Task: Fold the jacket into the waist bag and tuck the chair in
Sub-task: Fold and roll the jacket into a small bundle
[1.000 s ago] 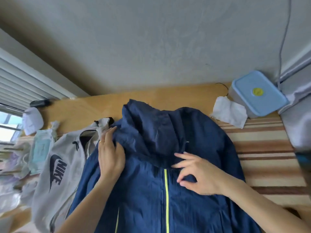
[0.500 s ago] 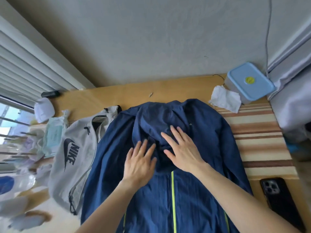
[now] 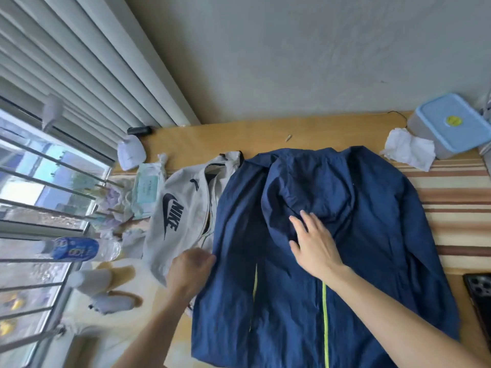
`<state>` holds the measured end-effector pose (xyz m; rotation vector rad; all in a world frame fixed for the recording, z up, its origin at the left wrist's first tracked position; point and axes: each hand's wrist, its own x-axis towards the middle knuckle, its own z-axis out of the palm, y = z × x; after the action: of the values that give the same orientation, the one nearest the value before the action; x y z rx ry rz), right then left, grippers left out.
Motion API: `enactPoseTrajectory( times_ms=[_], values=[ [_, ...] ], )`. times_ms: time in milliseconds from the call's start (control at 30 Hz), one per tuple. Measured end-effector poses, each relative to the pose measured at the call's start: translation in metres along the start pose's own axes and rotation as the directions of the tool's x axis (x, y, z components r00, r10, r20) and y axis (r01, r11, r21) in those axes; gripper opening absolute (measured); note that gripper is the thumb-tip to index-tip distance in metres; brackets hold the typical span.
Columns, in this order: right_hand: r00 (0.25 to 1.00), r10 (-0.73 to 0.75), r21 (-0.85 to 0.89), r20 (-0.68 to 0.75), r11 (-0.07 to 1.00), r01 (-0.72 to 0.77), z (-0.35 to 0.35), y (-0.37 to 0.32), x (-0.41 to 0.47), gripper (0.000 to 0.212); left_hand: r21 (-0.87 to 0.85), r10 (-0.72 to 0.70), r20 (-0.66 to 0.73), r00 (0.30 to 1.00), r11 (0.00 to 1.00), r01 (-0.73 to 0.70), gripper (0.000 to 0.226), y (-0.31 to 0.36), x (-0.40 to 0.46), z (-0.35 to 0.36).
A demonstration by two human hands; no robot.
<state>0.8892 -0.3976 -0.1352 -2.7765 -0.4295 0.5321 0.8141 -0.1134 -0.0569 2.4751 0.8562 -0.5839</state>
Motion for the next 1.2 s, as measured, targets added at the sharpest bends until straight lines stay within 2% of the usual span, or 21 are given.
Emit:
enactPoseTrajectory(
  times_ms=[67, 133, 167, 200, 267, 333, 400, 467, 533, 633, 700, 767, 800, 867, 933, 967, 1000, 1067, 1100, 1133, 1200],
  values=[
    [0.992, -0.06, 0.192, -0.108, 0.978, 0.08, -0.005, -0.041, -0.013, 0.054, -0.164, -0.024, 0.033, 0.999, 0.986, 0.029, 0.018, -0.009, 0.004, -0.003],
    [0.994, -0.084, 0.338, -0.076, 0.935, 0.105, -0.011, -0.082, -0.028, 0.05, -0.283, -0.04, 0.035, 0.999, 0.958, 0.048, 0.025, -0.011, 0.01, -0.005],
    [0.997, -0.074, 0.391, -0.013, 0.918, 0.073, -0.012, -0.101, -0.034, 0.051, -0.275, -0.054, 0.068, 0.996, 0.959, 0.071, 0.031, -0.01, 0.011, -0.007],
    [0.997, -0.047, 0.425, 0.065, 0.905, 0.015, -0.01, -0.117, -0.039, 0.055, -0.212, -0.039, 0.091, 0.995, 0.976, 0.057, 0.036, -0.011, 0.012, -0.006],
    [0.966, 0.043, 0.443, 0.257, 0.882, -0.157, -0.004, -0.142, -0.044, 0.068, 0.049, -0.007, 0.13, 0.991, 0.999, 0.001, 0.036, -0.014, 0.013, -0.005],
    [0.91, 0.127, 0.445, 0.394, 0.84, -0.31, 0.003, -0.156, -0.042, 0.075, 0.126, 0.011, 0.138, 0.99, 0.992, -0.029, 0.02, -0.018, 0.014, -0.004],
    [0.888, 0.199, 0.458, 0.414, 0.798, -0.392, 0.009, -0.161, -0.037, 0.063, 0.06, 0.018, 0.144, 0.989, 0.998, -0.027, 0.017, -0.025, 0.016, -0.005],
    [0.897, 0.213, 0.467, 0.388, 0.793, -0.391, 0.014, -0.164, -0.032, 0.041, -0.071, -0.006, 0.128, 0.992, 0.997, 0.016, 0.009, -0.027, 0.013, -0.014],
    [0.917, 0.172, 0.557, 0.36, 0.749, -0.359, 0.015, -0.165, -0.027, 0.018, -0.21, -0.041, 0.113, 0.993, 0.976, 0.064, 0.013, -0.027, 0.007, -0.029],
    [0.932, 0.09, 0.806, 0.351, 0.478, -0.35, -0.004, -0.164, -0.016, 0.007, -0.47, -0.055, 0.137, 0.989, 0.875, 0.113, 0.021, -0.01, 0.001, -0.065],
    [0.946, 0.065, 0.906, 0.317, 0.275, -0.322, -0.028, -0.156, -0.005, 0.01, -0.679, -0.015, 0.196, 0.98, 0.72, 0.147, 0.02, 0.02, -0.002, -0.087],
    [0.959, 0.098, 0.956, 0.267, 0.096, -0.276, -0.057, -0.135, 0.007, 0.01, -0.814, 0.11, 0.305, 0.946, 0.545, 0.2, 0.015, 0.068, -0.01, -0.101],
    [0.956, 0.126, 0.964, 0.266, -0.015, -0.266, -0.071, -0.118, 0.014, 0.012, -0.85, 0.2, 0.374, 0.905, 0.464, 0.249, 0.013, 0.096, -0.015, -0.103],
    [0.927, 0.176, 0.927, 0.331, -0.244, -0.285, -0.097, -0.074, 0.024, 0.022, -0.858, 0.409, 0.499, 0.764, 0.358, 0.369, 0.023, 0.148, -0.024, -0.098],
    [0.87, 0.264, 0.87, 0.416, -0.395, -0.296, -0.108, -0.02, 0.03, 0.026, -0.851, 0.535, 0.525, 0.662, 0.353, 0.389, 0.034, 0.179, -0.023, -0.082],
    [0.812, 0.365, 0.863, 0.455, -0.404, -0.303, -0.108, 0.009, 0.031, 0.025, -0.868, 0.555, 0.492, 0.671, 0.37, 0.331, 0.034, 0.19, -0.021, -0.075],
    [0.73, 0.499, 0.88, 0.466, -0.349, -0.323, -0.105, 0.036, 0.029, 0.023, -0.89, 0.546, 0.432, 0.718, 0.387, 0.24, 0.032, 0.196, -0.016, -0.068],
    [0.585, 0.733, 0.912, 0.346, -0.117, -0.393, -0.093, 0.08, 0.017, 0.026, -0.913, 0.444, 0.253, 0.86, 0.403, 0.061, 0.026, 0.2, -0.002, -0.057],
    [0.573, 0.793, 0.919, 0.209, 0.042, -0.393, -0.085, 0.093, 0.007, 0.029, -0.9, 0.365, 0.144, 0.92, 0.436, -0.033, 0.025, 0.197, 0.007, -0.051],
    [0.608, 0.792, 0.906, 0.045, 0.224, -0.36, -0.078, 0.096, -0.003, 0.032, -0.847, 0.288, 0.033, 0.957, 0.517, -0.126, 0.025, 0.191, 0.018, -0.045],
    [0.751, 0.615, 0.796, -0.243, 0.568, -0.208, -0.067, 0.084, -0.018, 0.037, -0.632, 0.197, -0.1, 0.975, 0.744, -0.215, 0.028, 0.176, 0.04, -0.029]
  ],
)
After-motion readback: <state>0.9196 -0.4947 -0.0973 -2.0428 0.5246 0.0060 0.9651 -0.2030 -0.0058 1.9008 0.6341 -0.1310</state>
